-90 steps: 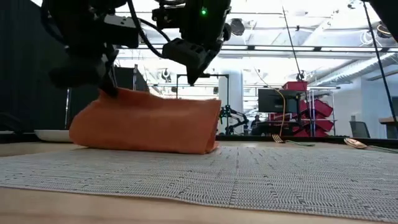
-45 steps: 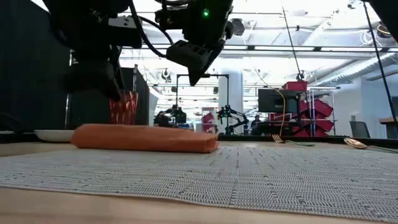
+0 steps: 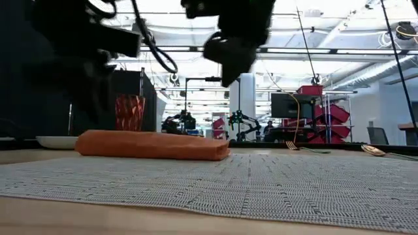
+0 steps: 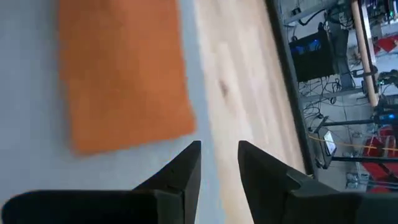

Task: Set table place
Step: Adjust the placemat

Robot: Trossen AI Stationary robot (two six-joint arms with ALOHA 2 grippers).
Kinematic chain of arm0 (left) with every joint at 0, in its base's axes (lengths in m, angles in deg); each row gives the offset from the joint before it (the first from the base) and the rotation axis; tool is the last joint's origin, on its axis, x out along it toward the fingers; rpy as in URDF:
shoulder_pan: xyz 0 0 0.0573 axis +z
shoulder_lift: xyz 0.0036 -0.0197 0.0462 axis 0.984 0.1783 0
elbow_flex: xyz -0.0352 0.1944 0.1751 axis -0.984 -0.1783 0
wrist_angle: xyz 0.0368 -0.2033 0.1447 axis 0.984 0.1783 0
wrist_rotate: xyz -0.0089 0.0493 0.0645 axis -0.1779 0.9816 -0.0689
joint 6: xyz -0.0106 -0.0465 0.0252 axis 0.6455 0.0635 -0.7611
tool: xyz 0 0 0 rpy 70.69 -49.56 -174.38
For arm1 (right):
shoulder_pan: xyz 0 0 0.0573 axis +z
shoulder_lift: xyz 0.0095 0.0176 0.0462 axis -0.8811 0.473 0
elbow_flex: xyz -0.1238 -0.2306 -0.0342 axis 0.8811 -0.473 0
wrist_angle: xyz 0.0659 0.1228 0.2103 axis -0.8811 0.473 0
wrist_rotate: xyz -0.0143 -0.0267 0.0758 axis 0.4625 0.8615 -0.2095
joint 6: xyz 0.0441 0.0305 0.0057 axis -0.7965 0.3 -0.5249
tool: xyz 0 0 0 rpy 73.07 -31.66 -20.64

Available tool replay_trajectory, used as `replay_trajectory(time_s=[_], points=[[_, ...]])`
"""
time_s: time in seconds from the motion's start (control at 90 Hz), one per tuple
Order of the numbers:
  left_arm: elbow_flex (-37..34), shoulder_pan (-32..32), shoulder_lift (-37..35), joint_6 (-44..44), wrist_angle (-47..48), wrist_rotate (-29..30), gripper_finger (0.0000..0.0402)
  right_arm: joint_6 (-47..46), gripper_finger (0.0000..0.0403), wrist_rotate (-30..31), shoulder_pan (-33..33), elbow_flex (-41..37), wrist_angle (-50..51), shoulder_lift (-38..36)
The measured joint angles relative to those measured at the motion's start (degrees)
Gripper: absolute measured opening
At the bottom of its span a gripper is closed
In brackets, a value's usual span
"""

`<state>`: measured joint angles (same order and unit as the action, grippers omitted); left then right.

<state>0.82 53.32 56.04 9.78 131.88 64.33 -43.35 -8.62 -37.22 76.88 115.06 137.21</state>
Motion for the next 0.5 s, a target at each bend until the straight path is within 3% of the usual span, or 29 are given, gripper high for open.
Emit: replay_trajectory(time_s=[0.278,0.5], points=[[0.0,-5.5,0.0,-1.1,-8.6,-9.2,0.0233,-10.6,0.0093,-8.5,7.8,-6.5,-1.3,0.1],[0.0,-5.6,0.0,0.7,-12.9,-9.3,0.0233,-18.2,0.0093,-8.6,11.1,-9.3,-1.0,0.1]])
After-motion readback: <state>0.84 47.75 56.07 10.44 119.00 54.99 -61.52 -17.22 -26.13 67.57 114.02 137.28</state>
